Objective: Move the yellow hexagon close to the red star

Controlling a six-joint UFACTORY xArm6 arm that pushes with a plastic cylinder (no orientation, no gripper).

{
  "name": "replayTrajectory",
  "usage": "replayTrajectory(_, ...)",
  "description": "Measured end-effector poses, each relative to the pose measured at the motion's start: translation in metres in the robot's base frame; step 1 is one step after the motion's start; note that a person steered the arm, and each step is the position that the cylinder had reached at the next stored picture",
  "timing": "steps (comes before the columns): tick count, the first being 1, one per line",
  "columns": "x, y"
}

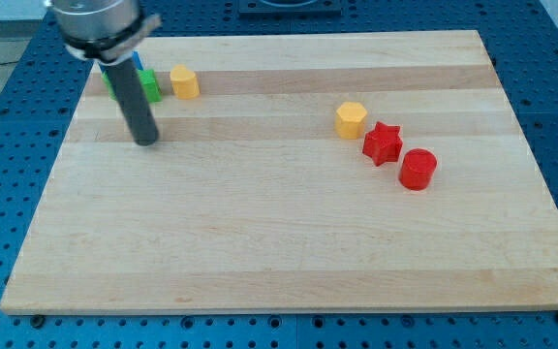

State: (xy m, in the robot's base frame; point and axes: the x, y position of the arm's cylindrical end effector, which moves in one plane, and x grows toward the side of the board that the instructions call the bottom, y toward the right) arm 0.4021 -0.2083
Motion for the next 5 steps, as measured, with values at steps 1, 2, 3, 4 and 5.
replayTrajectory(1, -0.009, -0.051)
replayTrajectory(2, -0.034, -0.096)
replayTrajectory(3, -0.035, -0.097)
replayTrajectory(4, -0.076, -0.096)
replayTrajectory(5, -0.117, -0.097)
